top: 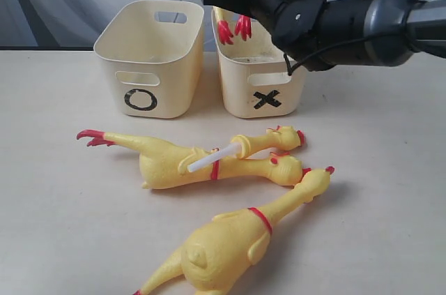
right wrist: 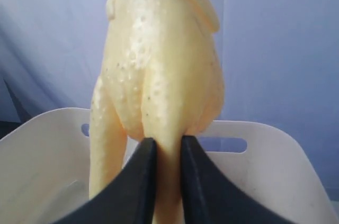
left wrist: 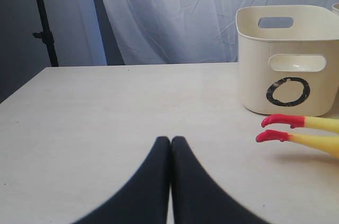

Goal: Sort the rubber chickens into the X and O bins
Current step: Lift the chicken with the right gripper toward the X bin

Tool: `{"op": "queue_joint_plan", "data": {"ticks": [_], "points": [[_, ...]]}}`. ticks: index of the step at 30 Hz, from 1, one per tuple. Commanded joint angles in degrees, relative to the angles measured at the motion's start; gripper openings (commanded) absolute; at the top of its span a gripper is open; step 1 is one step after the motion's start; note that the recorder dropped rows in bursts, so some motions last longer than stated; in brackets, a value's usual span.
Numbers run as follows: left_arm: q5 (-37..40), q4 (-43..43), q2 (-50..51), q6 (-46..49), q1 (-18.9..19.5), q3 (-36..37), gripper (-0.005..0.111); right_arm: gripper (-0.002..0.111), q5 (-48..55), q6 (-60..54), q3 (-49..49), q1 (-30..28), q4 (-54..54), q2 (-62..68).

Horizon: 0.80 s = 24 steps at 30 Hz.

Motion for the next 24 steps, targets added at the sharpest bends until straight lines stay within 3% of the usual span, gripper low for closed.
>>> {"op": "queue_joint_plan", "data": {"ticks": [1,14,24], "points": [[-0.3,0.1,-0.3,0.0,-0.3,0.1,0.000,-0.001,-5.3,-6.2,-1.8,-0.2,4.7,2.1],[-0.3,0.1,-0.3,0.0,-0.3,0.1,0.000,-0.001,-11.1,-7.5,-2.4,-0.2,6.0,8.4],[-0.3,0.1,-0.3,0.0,-0.3,0.1,0.000,-0.001,-4.8,-7.5,-2.9,-0.2,8.5,9.7]]}}
